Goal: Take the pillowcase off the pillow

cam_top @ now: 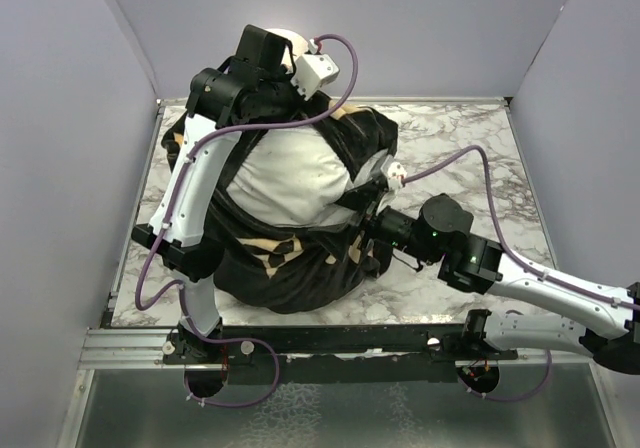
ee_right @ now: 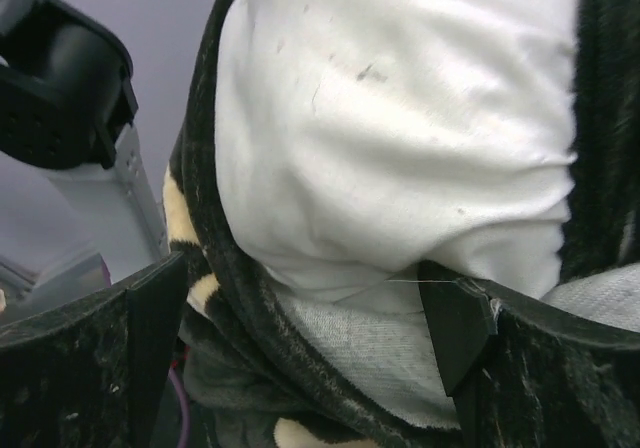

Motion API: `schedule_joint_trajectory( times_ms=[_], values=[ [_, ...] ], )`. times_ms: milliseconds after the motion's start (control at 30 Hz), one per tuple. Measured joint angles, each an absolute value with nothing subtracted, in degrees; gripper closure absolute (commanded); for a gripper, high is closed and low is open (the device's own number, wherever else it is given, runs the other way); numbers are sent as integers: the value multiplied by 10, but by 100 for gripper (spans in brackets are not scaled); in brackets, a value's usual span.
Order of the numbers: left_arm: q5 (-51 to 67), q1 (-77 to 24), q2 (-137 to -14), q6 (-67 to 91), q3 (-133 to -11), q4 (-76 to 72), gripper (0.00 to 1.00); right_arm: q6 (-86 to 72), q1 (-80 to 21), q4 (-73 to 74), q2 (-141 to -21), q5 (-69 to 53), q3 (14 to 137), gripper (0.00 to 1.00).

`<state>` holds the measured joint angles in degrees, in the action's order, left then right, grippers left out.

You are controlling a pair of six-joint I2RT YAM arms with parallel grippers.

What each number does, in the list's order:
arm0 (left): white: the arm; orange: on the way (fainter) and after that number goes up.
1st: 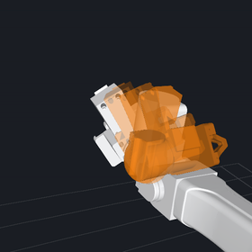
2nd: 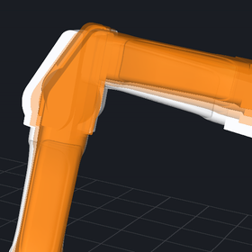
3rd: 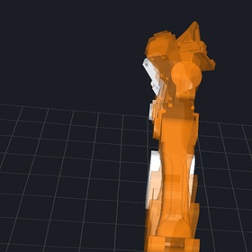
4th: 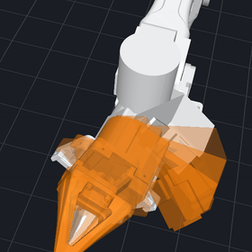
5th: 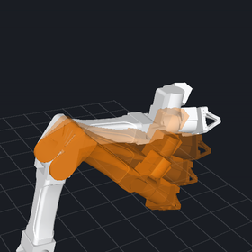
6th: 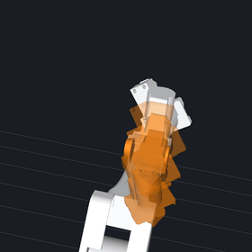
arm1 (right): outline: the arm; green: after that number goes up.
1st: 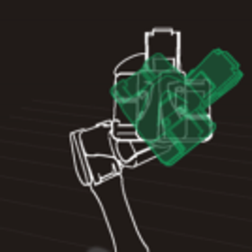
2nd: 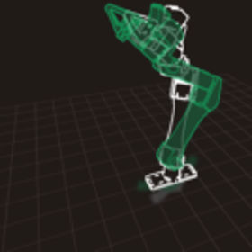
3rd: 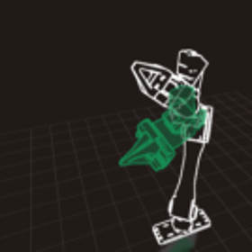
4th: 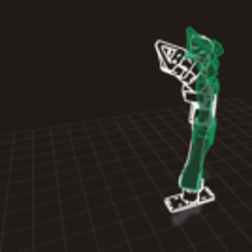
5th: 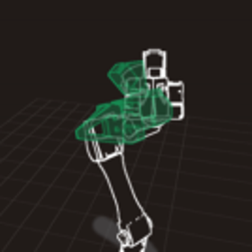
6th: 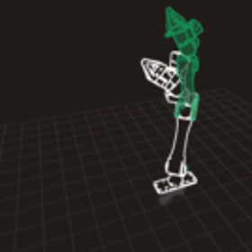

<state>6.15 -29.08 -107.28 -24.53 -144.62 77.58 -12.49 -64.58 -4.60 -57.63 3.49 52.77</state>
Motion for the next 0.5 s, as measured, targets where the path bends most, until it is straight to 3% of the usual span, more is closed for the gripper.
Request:
schedule_joint_trajectory(
  times_ms=[100, 500],
  values=[
    [90, -283, -1073, -240, -1447, 777, 100, -177, -632, -6, -578, 34, 568, 0],
    [148, -271, -1065, -220, -1446, 778, 100, -282, -555, 117, -604, 60, 746, 0]
  ],
)
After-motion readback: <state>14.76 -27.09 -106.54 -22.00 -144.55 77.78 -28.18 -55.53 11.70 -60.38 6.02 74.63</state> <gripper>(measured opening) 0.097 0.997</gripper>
